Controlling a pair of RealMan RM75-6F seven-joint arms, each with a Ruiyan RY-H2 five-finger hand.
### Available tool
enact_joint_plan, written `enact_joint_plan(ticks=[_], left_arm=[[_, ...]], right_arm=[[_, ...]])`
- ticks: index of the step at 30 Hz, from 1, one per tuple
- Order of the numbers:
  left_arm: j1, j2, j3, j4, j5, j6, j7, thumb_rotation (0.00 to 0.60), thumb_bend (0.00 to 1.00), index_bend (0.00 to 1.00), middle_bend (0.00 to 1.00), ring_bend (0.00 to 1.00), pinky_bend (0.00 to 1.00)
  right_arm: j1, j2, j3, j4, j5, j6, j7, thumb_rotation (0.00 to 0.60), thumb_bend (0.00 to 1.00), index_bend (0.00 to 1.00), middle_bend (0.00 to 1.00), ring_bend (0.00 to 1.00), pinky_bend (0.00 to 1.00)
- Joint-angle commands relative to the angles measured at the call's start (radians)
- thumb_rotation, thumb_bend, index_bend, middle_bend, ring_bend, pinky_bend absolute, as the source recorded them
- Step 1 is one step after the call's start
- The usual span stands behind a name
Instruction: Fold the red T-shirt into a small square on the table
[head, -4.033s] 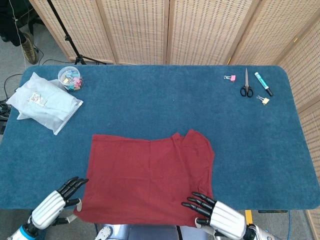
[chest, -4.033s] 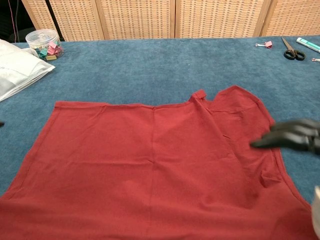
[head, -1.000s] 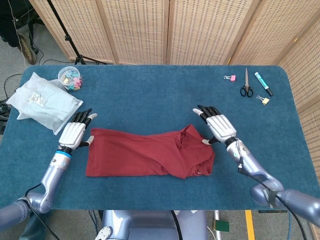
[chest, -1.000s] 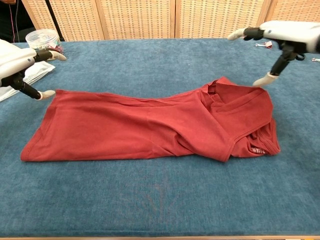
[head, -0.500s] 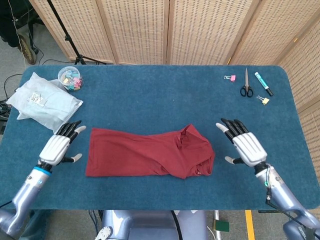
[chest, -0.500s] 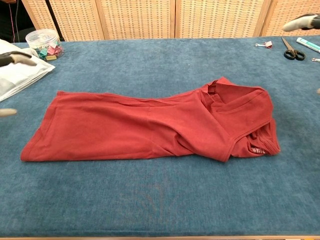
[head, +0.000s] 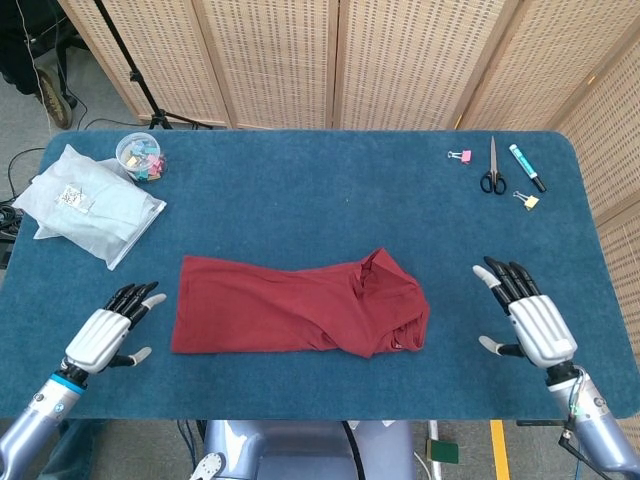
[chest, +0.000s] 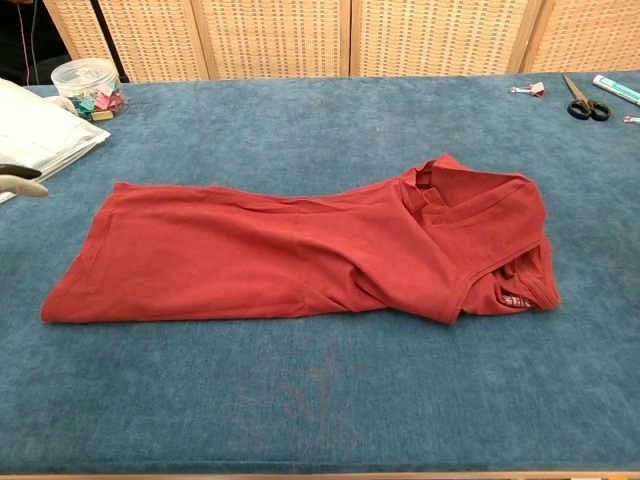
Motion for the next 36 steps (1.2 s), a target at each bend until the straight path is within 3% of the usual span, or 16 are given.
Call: enact_joint_plan(ticks=[1,10,24,36], left_arm=[[0.008,-0.011,0.005,0.011,0.003,0.000,0.005,0.600,0.25,0.01,0.00,0.00,0.00],[0.025,-0.049,0.021,0.050,0.011,-0.007,0.006,0.600,0.27,0.09,0.00,0.00,0.00],[0.013,-0.181,0.010,0.189,0.042,-0.005,-0.011,0.600,0.31,0.32,0.00,0.00,0.00],[0.000,-0.244,-0.001,0.237,0.038,-0.023,0.019,0.600,0.34,0.36,0.00,0.00,0.00]], right_arm=[[-0.019,-0.002,-0.004,0.011,-0.013,0.021,0.024,0.600,0.00,0.00,0.00,0.00,0.00],[-0.034,0.000,0.007,0.025,-0.032,0.038,0.043,0.600,0.00,0.00,0.00,0.00,0.00],[-0.044,0.003,0.019,0.028,-0.047,0.040,0.064,0.600,0.00,0.00,0.00,0.00,0.00],[-0.049,0.008,0.030,0.032,-0.051,0.037,0.091,0.600,0.00,0.00,0.00,0.00,0.00]])
